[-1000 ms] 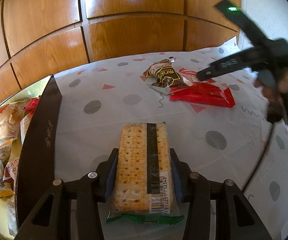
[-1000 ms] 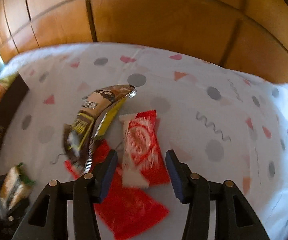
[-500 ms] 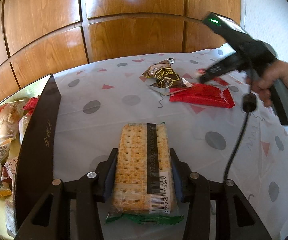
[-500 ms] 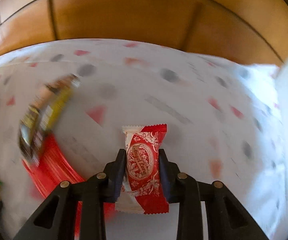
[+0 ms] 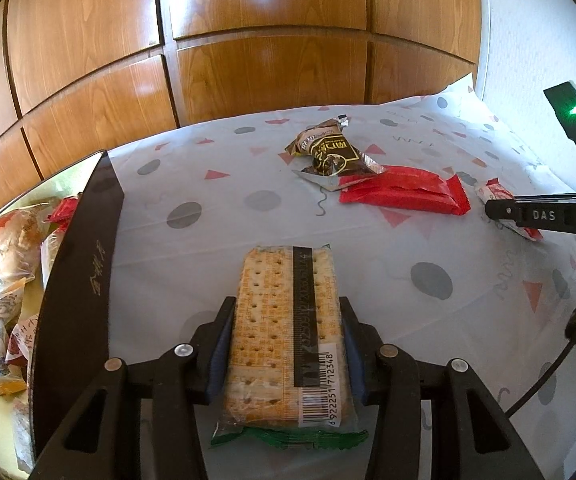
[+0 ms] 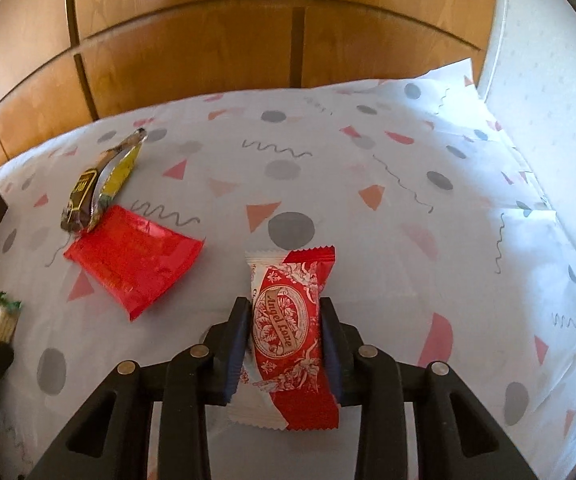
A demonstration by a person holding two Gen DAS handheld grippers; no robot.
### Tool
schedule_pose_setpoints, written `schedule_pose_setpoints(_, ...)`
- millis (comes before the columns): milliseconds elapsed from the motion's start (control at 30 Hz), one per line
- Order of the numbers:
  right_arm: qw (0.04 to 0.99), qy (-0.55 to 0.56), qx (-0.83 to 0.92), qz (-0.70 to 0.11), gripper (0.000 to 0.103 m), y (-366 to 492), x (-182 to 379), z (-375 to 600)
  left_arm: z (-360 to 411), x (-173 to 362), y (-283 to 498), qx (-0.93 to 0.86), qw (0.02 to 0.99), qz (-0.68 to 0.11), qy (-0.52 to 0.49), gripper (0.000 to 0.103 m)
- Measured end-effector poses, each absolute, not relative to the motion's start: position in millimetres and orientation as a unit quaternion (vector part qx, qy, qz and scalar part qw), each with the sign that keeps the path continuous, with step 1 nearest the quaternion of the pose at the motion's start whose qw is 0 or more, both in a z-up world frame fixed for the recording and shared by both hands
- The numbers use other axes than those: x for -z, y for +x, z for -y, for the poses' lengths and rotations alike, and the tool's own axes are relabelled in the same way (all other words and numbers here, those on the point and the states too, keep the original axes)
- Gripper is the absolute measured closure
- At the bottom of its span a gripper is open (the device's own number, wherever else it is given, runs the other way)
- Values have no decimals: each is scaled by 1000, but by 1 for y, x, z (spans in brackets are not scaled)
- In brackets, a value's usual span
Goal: Organize snacks
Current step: 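Lift the red-and-white wrapped pack with the right gripper while the left gripper holds the cracker pack, then carry the cracker pack over the gold tin and open the left gripper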
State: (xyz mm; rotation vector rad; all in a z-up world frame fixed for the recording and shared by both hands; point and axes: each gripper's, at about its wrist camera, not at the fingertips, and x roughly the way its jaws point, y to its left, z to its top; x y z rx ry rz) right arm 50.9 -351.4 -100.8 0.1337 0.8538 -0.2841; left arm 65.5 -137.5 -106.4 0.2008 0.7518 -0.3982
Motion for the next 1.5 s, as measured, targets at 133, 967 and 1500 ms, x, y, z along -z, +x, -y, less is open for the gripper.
schedule_pose_setpoints(133,901,53,143,-407,69,61,103,345,137,106,66,192,906,-366,96,55)
schedule_pose_setpoints(967,908,62,139,-390,69,64,106,352,127,32,45,186,909,-367,64,56)
schedule_pose_setpoints(1500,908,59,142,-391,69,64,105,351,20,2,60,88,921,-378,-20,56)
